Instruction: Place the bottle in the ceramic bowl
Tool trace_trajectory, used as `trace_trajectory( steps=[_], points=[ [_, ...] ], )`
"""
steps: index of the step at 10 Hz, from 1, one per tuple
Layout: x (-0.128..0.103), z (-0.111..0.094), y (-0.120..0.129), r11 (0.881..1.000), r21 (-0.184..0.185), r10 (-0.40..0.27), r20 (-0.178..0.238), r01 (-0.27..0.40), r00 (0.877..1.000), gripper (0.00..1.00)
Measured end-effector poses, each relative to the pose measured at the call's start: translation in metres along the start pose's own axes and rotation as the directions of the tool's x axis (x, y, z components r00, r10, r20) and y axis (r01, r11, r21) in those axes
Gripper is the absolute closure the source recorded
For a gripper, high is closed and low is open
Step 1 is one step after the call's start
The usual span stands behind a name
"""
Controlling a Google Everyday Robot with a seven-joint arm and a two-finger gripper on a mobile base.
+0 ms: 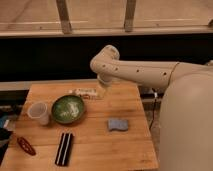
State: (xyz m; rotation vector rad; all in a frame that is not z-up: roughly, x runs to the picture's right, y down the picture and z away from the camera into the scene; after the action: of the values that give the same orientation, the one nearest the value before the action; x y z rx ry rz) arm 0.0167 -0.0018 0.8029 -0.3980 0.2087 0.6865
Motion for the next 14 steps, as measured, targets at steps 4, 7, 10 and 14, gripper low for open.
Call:
trace_trajectory(
  steps=[4, 7, 10, 14],
  points=[
    [0.0, 0.0, 0.0, 1.0, 0.0, 0.0, 0.0, 0.0, 1.0, 0.2],
    [0.0, 0.0, 0.0, 1.0, 0.0, 0.0, 0.0, 0.0, 1.0, 0.2],
    [0.0, 0.0, 0.0, 1.0, 0.0, 0.0, 0.0, 0.0, 1.0, 0.2],
    [0.0, 0.0, 0.0, 1.0, 0.0, 0.0, 0.0, 0.0, 1.0, 0.2]
  ],
)
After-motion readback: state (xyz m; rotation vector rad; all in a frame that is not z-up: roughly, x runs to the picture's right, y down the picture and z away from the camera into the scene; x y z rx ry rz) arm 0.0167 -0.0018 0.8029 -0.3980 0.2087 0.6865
